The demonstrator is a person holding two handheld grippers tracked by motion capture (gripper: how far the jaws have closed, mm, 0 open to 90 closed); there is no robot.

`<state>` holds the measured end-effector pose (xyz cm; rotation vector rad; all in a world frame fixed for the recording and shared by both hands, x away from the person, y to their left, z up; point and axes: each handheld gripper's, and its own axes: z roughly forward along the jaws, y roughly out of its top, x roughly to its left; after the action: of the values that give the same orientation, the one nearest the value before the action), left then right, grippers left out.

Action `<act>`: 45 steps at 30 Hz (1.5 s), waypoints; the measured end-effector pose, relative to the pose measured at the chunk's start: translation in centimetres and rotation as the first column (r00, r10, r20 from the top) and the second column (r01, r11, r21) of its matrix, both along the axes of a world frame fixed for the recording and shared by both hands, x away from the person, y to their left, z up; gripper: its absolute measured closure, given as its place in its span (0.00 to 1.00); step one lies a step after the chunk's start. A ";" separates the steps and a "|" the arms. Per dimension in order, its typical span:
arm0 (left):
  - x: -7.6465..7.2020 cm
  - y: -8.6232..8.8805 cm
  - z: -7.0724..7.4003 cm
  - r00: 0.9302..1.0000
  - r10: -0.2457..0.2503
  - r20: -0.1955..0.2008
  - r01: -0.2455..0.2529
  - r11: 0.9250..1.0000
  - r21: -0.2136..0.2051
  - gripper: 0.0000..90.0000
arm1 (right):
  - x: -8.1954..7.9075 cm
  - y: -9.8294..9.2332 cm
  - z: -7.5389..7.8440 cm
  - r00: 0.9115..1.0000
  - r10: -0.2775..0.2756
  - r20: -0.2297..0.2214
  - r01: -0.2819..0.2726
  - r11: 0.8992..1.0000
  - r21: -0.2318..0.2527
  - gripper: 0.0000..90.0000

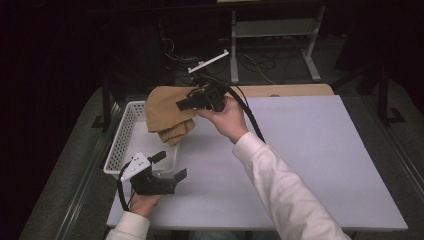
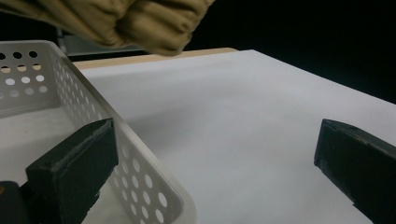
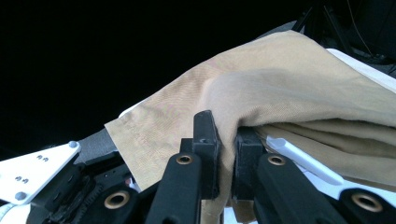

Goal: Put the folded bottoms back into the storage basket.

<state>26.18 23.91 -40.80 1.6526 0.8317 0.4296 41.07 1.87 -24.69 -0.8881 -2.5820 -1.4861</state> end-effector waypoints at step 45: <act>-0.1 0.2 0.0 1.000 -0.009 0.002 0.009 1.000 -0.008 0.00 | 2.5 8.0 -3.3 0.998 0.052 -0.029 -0.054 0.998 -0.041 0.91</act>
<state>26.10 24.12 -40.82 1.6477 0.8235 0.4212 43.61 9.83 -27.95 -0.8315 -2.6039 -1.4018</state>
